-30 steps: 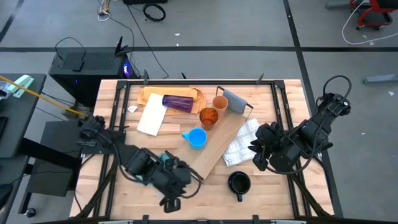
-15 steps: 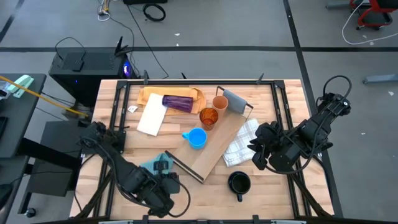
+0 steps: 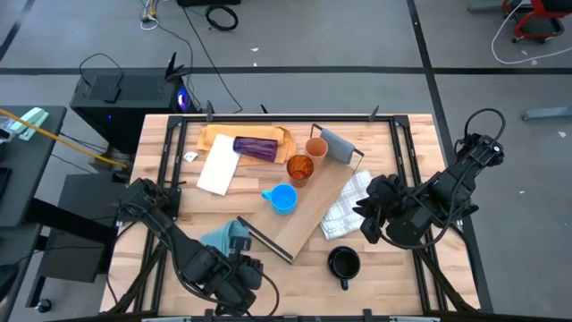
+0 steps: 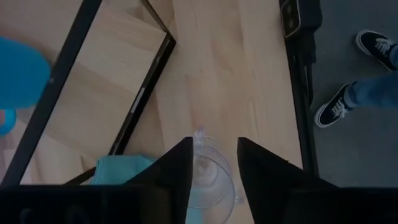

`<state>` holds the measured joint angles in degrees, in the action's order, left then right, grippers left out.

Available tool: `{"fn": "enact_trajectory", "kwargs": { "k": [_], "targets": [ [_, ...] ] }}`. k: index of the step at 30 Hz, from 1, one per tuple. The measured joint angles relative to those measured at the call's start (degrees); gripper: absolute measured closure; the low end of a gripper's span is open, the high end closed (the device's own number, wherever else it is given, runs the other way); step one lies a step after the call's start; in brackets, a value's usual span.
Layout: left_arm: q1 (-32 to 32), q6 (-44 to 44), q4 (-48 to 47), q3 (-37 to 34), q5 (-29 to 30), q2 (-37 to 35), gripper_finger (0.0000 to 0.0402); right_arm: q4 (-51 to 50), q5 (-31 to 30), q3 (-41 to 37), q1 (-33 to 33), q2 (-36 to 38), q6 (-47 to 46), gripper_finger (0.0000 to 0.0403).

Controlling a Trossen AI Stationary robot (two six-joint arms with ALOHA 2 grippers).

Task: Stack small to large cups/mugs on shelf
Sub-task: Put the transparent mug on the shelf

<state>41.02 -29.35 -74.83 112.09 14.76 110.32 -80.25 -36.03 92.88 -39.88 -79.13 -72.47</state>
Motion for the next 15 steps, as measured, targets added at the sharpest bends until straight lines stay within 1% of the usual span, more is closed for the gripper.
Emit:
{"fn": "enact_trajectory", "kwargs": {
  "k": [7,12,15],
  "targets": [
    [-1.7,-0.2,0.4,-0.6,-1.4,0.0,0.0224,1.5,-0.3,0.0,0.0,0.0,0.0,0.0301],
    [-3.0,-1.6,1.1,-5.0,-8.0,0.0,0.0198,1.8,-1.0,0.0,0.0,0.0,0.1,0.0307],
    [-3.0,-1.5,1.8,-7.8,-9.4,0.0,0.0194,1.8,-1.0,0.0,0.0,0.0,0.1,0.031]
  ]
}}
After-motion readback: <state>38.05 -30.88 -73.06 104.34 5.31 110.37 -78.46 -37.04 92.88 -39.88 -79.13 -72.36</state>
